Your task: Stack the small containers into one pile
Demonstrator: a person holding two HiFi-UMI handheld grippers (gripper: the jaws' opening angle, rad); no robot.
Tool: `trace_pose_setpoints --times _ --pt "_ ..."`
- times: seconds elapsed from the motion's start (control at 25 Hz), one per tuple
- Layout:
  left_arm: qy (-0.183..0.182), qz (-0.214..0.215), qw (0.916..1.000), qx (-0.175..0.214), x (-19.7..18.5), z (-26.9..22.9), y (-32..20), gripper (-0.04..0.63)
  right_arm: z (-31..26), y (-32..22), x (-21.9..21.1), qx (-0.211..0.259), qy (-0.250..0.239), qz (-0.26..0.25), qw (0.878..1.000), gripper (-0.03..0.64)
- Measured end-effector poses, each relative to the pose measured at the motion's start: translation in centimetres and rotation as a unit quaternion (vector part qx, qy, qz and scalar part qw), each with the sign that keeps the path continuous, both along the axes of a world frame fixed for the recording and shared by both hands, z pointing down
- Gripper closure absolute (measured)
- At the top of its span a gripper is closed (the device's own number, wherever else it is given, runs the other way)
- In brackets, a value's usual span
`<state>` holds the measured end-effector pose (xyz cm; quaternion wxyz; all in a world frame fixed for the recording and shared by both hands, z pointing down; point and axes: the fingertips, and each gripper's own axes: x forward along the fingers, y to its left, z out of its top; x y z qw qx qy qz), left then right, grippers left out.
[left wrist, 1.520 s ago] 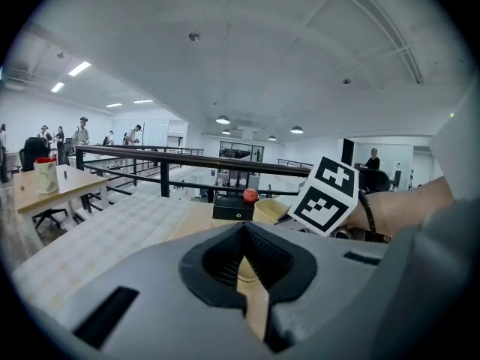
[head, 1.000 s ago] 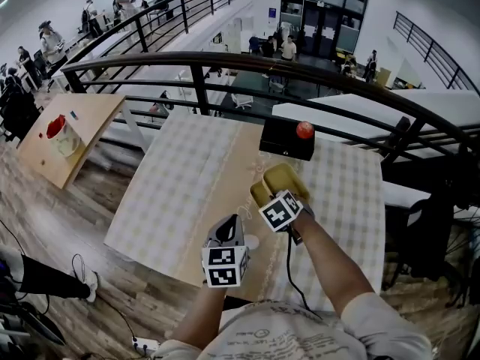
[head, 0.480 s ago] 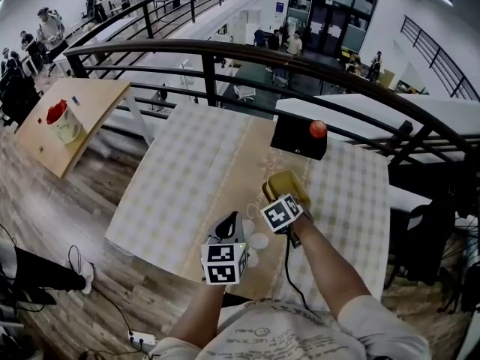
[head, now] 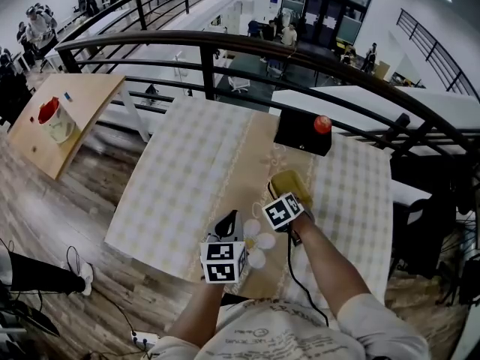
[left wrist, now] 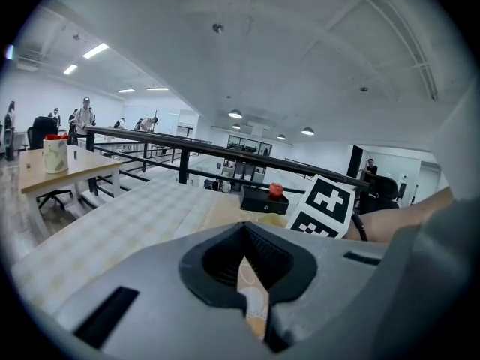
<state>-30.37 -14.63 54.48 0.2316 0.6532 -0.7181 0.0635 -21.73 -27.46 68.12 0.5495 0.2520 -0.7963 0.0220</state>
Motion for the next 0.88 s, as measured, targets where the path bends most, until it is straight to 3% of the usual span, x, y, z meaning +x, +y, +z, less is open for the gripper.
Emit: trace_pose_setpoints --times 0.36,0.88 --pt "0.004 0.017 0.9998 -0.007 -1.0 0.7 -0.6 0.591 0.7 -0.2 -0.5 -0.008 0.007 0.010 1.000 0.597" --pt "0.005 0.021 0.9997 -0.007 -1.3 0.8 -1.0 0.591 1.1 0.0 -0.2 0.009 0.035 -0.036 0.999 0.597"
